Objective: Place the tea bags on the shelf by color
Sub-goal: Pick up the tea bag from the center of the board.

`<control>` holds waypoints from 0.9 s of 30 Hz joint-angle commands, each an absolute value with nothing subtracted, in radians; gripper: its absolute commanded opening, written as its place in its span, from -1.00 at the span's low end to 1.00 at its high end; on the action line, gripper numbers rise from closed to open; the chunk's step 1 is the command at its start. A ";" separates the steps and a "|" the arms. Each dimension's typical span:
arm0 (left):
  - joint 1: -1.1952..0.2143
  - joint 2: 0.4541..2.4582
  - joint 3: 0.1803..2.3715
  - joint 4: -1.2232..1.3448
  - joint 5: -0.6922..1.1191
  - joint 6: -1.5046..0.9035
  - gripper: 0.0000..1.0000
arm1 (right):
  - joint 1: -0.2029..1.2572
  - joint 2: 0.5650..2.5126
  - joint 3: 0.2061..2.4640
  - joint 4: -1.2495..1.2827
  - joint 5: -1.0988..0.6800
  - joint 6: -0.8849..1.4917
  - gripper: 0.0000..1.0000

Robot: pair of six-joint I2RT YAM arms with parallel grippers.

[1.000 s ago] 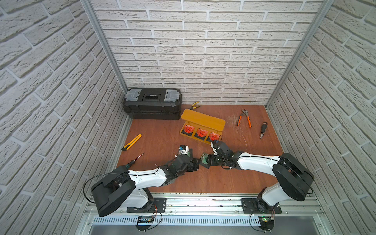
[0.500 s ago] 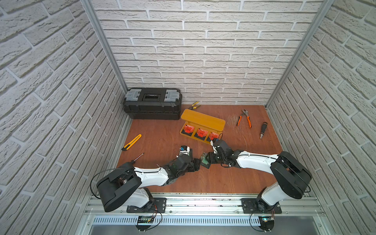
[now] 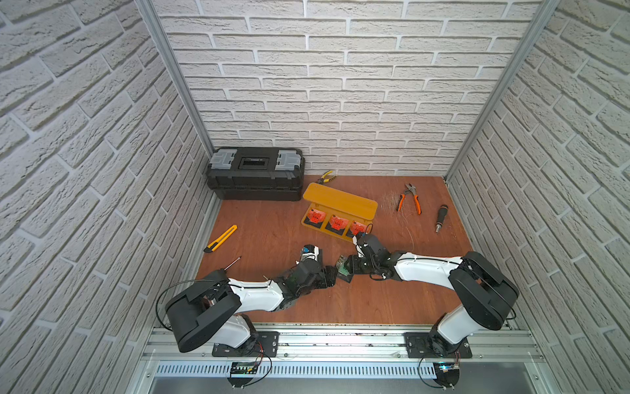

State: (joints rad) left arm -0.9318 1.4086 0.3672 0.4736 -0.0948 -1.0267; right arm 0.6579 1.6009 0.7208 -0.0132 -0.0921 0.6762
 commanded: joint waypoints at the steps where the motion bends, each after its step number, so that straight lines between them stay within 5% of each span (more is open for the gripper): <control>1: -0.932 1.435 0.356 0.536 -0.078 -1.038 0.64 | 0.654 1.607 0.703 -0.002 -0.097 0.693 -0.05; 27: -0.934 1.578 0.356 0.688 -0.033 -1.133 0.41 | 0.654 1.614 0.676 0.023 -0.118 0.720 -0.05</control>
State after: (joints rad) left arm -0.9318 1.5475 0.3672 0.6941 -0.0597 -1.1133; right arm 0.6571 1.6062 0.7013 0.0456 -0.1131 0.7040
